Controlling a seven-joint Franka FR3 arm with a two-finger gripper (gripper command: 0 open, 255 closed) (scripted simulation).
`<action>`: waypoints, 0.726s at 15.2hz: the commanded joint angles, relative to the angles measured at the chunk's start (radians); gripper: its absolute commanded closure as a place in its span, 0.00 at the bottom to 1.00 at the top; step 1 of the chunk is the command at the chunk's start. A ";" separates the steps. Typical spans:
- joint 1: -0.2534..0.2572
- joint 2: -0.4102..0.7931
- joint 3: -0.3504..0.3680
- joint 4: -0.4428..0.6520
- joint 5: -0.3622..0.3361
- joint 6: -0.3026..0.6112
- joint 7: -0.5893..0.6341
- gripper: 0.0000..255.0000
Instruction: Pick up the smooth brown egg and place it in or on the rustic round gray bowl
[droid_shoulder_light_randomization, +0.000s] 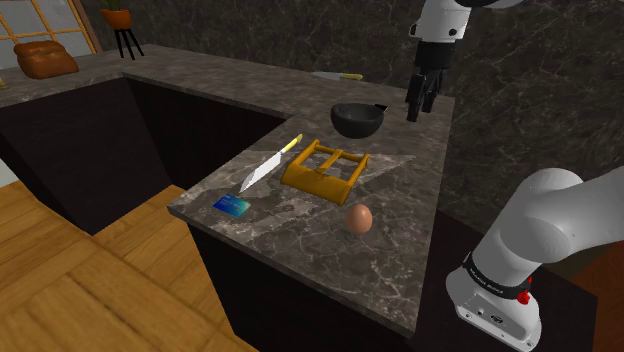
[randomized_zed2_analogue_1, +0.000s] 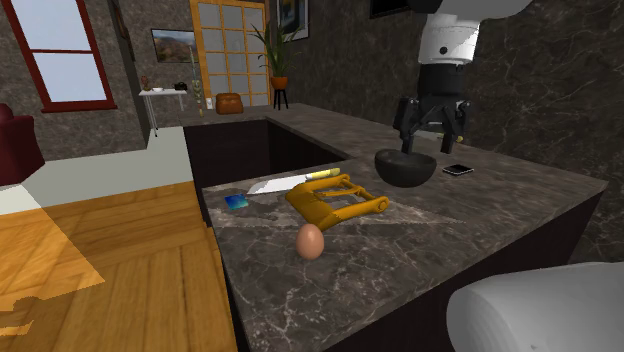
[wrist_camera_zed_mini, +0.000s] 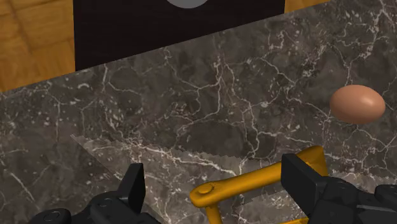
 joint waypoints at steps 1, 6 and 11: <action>0.000 0.000 0.000 0.000 0.000 0.000 0.000 0.00; 0.032 -0.010 0.073 -0.092 0.102 0.057 0.110 0.00; 0.072 0.008 0.152 -0.161 0.213 0.128 0.214 0.00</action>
